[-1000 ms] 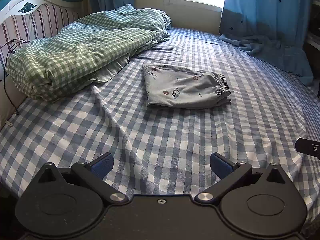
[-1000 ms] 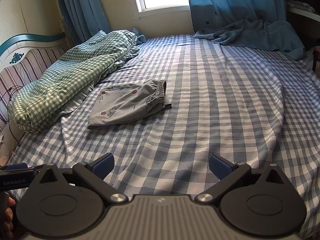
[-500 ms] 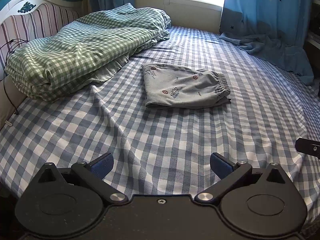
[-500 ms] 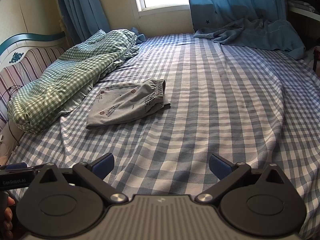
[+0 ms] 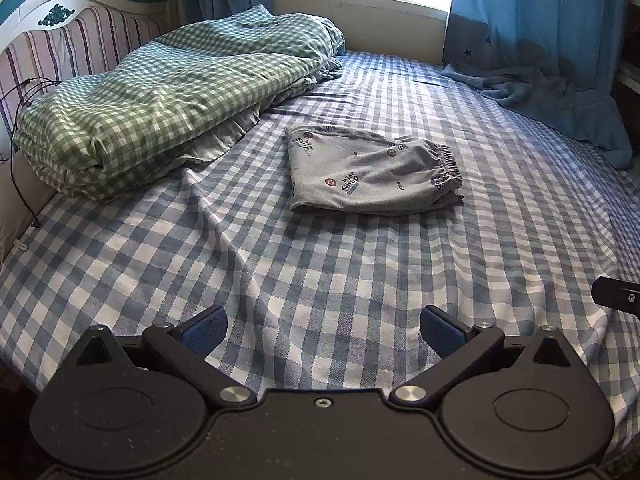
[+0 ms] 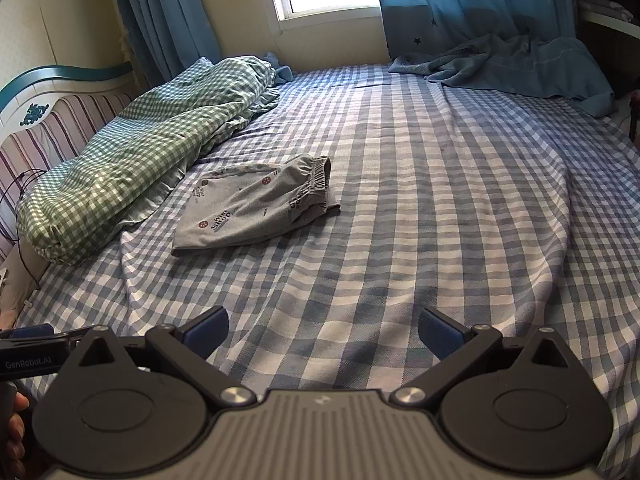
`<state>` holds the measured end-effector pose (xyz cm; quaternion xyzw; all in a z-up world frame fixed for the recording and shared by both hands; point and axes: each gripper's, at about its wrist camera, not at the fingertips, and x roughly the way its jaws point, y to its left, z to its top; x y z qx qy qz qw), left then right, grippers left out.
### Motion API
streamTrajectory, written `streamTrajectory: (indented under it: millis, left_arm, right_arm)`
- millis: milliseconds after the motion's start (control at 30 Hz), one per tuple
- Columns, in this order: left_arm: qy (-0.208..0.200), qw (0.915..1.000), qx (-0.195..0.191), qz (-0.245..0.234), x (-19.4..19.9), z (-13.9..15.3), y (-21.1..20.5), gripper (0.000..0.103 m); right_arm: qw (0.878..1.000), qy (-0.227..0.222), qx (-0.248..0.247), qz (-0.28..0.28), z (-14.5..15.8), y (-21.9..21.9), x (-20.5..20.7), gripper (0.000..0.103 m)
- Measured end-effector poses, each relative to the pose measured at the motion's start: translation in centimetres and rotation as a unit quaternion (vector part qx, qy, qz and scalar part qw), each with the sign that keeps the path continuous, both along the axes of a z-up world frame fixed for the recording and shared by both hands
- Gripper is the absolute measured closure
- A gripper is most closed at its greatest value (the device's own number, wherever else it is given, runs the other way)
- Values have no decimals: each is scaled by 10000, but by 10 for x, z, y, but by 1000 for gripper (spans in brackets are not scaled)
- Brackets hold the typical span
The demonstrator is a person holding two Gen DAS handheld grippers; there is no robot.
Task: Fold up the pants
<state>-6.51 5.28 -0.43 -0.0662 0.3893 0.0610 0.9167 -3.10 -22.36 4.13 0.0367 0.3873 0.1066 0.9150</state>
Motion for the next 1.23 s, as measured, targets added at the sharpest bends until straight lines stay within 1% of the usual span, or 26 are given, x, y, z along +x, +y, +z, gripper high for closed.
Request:
streamTrajectory:
  millis: [200, 400, 633, 733, 1000, 1233]
  left_arm:
    - [109, 9999, 3, 105, -1, -3, 1, 1]
    - [342, 9990, 176, 221, 4, 0, -10, 1]
    - [509, 9984, 175, 192, 6, -2, -23, 1]
    - [553, 9980, 234, 210, 6, -2, -28, 1]
    - [668, 9972, 35, 330, 8, -3, -29, 1]
    - [826, 9963, 62, 220, 20, -10, -28, 1]
  right_arm:
    - [10000, 44, 1, 67, -2, -11, 2, 0]
    - [9998, 88, -5, 172, -3, -21, 5, 0]
    - [9992, 173, 81, 353, -6, -33, 9, 0]
    - [9989, 196, 110, 419, -7, -36, 12, 0]
    - [9981, 312, 195, 500, -9, -46, 15, 0]
    - [9980, 475, 202, 350, -17, -52, 16, 0]
